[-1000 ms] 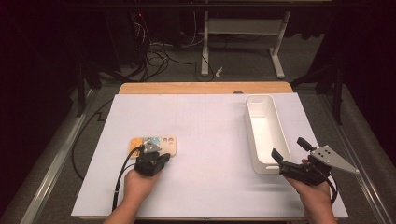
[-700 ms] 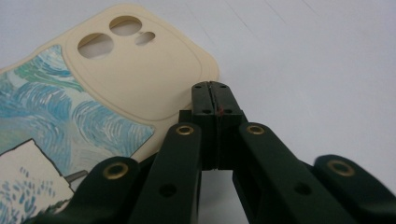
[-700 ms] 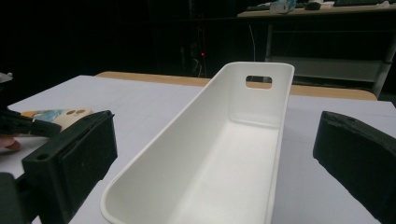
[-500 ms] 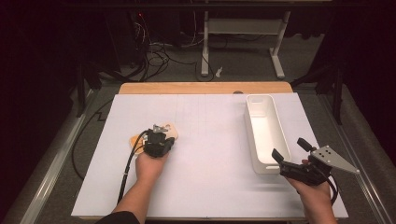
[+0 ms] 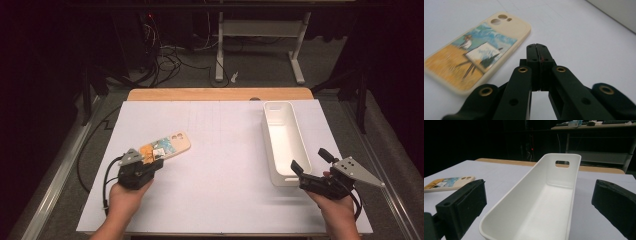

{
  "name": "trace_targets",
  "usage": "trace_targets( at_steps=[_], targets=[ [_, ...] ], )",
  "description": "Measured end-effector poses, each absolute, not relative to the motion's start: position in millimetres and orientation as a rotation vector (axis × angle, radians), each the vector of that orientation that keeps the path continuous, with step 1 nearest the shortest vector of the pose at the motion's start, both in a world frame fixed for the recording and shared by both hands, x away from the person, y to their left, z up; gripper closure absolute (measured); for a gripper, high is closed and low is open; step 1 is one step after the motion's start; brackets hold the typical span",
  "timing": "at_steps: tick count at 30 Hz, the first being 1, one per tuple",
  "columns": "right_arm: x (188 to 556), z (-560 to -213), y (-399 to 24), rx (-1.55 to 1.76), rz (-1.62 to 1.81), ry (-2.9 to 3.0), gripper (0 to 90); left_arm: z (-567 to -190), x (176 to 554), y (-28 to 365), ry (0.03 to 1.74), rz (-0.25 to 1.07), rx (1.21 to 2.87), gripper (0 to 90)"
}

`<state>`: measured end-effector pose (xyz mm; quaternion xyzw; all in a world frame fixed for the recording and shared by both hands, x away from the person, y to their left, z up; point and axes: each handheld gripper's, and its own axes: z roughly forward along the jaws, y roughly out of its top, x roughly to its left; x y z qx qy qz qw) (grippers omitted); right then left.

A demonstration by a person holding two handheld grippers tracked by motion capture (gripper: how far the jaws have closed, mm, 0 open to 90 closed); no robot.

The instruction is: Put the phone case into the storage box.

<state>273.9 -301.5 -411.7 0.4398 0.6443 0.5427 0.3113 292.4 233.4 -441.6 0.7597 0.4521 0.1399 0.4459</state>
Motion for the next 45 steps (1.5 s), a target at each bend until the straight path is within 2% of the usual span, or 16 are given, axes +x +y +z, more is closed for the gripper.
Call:
trace_targets(
  at_steps=[3,5,12,16,19,23,25,26,27,29,30,31,39,45],
  targets=[
    [274.1,-412.6,-300.2,1.166,1.430,1.702,0.1,-450.4,274.5,249.5,1.109,0.380,1.877,89.8],
    [274.1,-412.7,-299.9,1.166,1.428,1.705,0.1,-461.0,269.0,258.5,1.117,0.345,1.873,89.8],
    [273.5,-411.6,-300.2,1.158,1.430,1.703,0.1,-467.1,269.1,270.6,1.132,0.315,1.875,86.4],
    [274.0,-411.9,-301.8,1.166,1.431,1.699,0.1,-467.4,269.3,268.9,1.115,0.316,1.899,80.8],
    [273.7,-411.9,-302.3,1.163,1.430,1.701,0.1,-468.1,271.0,267.6,1.104,0.308,1.919,67.5],
    [273.3,-411.3,-301.8,1.155,1.426,1.702,0.1,-469.8,271.6,263.9,1.102,0.346,1.966,40.0],
    [273.4,-411.4,-301.5,1.156,1.425,1.703,0.1,-469.3,272.6,262.8,1.102,0.337,1.984,30.6],
    [274.0,-411.8,-300.9,1.157,1.422,1.706,0.1,-468.9,273.1,262.4,1.101,0.335,1.985,21.0],
    [274.0,-411.8,-300.9,1.157,1.422,1.706,0.1,-468.4,273.5,261.5,1.105,0.335,1.987,21.0],
    [274.0,-411.7,-300.1,1.151,1.418,1.711,0.1,-467.3,274.6,260.0,1.106,0.344,2.004,11.4],
    [273.8,-411.5,-299.8,1.150,1.417,1.711,0.1,-466.8,276.3,259.3,1.105,0.330,2.019,3.7],
    [273.7,-411.4,-299.8,1.149,1.418,1.710,0.1,-466.3,277.6,258.4,1.114,0.335,2.032,0.5],
    [274.4,-411.3,-302.3,1.152,1.425,1.706,0.1,-451.9,294.2,258.3,1.097,0.324,2.133,0.4],
    [273.9,-410.3,-302.0,1.152,1.432,1.704,0.1,-442.9,313.1,262.4,1.113,0.256,2.186,0.7]
  ],
)
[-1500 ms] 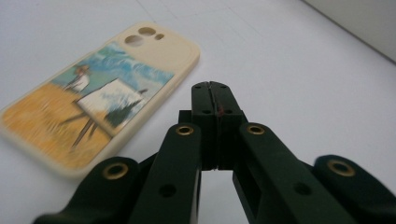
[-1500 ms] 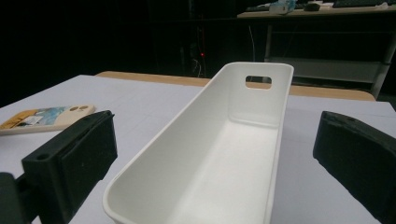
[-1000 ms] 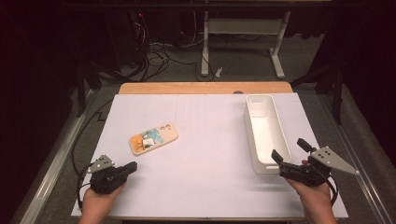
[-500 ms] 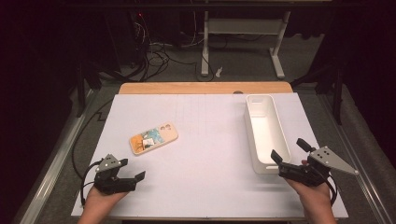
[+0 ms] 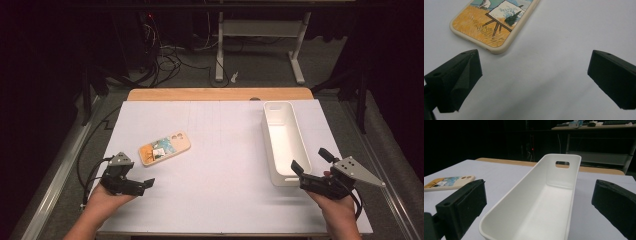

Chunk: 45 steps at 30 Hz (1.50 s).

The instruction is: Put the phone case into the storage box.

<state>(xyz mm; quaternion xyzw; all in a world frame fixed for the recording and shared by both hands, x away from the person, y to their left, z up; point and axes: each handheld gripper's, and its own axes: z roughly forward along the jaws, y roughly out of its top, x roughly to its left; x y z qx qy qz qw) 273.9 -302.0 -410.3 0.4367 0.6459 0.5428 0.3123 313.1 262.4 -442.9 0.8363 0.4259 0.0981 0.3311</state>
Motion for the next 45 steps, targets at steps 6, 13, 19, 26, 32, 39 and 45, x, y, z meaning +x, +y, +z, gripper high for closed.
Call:
trace_targets(
  at_steps=[6,13,19,26,32,39,45],
  targets=[
    [274.1,-411.1,-301.3,1.153,1.433,1.710,0.1,-437.4,333.0,264.0,1.104,0.216,2.277,0.7],
    [274.0,-411.8,-300.6,1.158,1.439,1.716,0.1,-436.3,362.7,262.0,1.087,0.169,2.404,0.6],
    [274.1,-412.5,-299.9,1.159,1.445,1.720,0.1,-433.7,386.2,253.0,1.030,0.184,2.529,0.6],
    [273.9,-413.1,-300.7,1.164,1.447,1.722,0.1,-427.6,410.5,242.2,0.974,0.145,2.593,0.6],
    [273.7,-413.0,-302.3,1.167,1.454,1.716,0.1,-423.5,425.1,233.6,0.943,0.124,2.631,0.3],
    [273.4,-413.0,-302.8,1.172,1.457,1.712,0.1,-427.1,436.8,223.9,0.936,0.124,2.668,0.3],
    [273.8,-413.6,-302.8,1.177,1.458,1.711,0.1,-439.5,444.2,218.2,0.940,0.100,2.680,0.3]
  ],
)
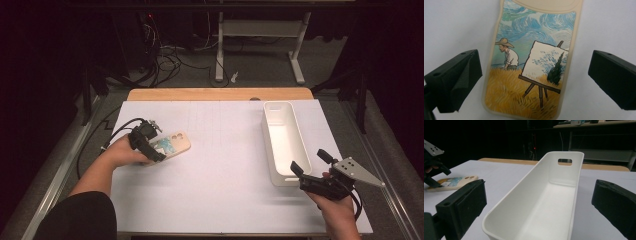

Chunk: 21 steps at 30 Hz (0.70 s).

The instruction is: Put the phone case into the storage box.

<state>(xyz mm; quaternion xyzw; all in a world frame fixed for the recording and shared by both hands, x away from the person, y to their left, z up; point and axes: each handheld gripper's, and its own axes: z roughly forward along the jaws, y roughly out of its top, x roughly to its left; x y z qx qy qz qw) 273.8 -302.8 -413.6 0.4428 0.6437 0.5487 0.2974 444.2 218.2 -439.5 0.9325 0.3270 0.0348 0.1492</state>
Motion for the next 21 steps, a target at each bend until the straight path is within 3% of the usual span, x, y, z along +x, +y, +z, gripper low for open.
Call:
trace_targets(
  at_steps=[21],
  targets=[
    [275.0,-414.8,-306.9,1.197,1.467,1.698,0.1,-456.8,452.8,213.4,0.961,0.059,2.715,0.9]
  ],
)
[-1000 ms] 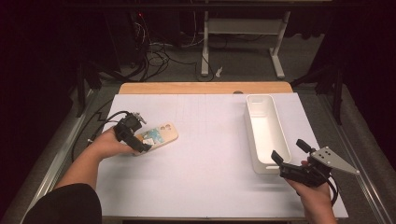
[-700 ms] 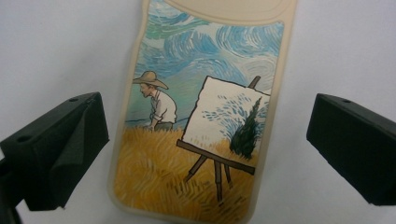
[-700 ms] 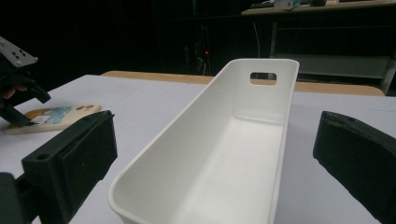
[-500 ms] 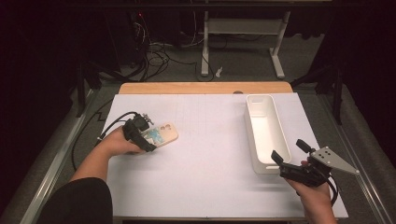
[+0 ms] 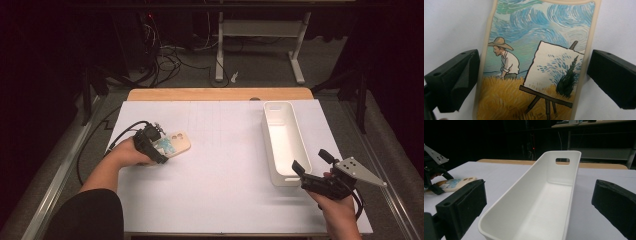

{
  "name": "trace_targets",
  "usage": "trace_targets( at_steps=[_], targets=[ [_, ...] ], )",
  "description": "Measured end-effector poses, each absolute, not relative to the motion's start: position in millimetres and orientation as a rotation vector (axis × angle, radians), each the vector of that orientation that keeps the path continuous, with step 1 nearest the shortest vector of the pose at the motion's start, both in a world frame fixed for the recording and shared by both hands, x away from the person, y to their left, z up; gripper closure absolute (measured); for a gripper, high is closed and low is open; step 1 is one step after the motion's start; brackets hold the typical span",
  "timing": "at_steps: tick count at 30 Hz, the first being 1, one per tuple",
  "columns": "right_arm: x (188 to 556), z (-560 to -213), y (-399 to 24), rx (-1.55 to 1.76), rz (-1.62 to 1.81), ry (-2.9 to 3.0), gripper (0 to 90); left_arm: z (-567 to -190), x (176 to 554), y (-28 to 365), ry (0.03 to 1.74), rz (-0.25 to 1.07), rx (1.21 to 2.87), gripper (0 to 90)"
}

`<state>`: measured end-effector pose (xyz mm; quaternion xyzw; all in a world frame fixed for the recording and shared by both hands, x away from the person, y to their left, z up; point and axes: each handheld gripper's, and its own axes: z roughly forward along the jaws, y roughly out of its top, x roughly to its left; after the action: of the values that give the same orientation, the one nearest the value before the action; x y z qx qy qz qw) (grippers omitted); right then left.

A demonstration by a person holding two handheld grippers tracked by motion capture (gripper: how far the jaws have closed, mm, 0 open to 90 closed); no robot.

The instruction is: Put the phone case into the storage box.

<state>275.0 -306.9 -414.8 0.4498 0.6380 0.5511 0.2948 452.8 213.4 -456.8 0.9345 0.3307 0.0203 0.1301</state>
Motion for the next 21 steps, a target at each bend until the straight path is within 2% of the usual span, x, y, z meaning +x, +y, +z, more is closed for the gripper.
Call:
trace_targets(
  at_steps=[13,21],
  targets=[
    [275.8,-414.5,-306.8,1.204,1.475,1.698,0.1,-451.5,453.1,207.3,0.963,0.037,2.769,11.1],
    [275.3,-414.4,-309.8,1.213,1.486,1.686,0.1,-448.5,450.5,208.7,0.974,0.016,2.735,12.2]
  ],
)
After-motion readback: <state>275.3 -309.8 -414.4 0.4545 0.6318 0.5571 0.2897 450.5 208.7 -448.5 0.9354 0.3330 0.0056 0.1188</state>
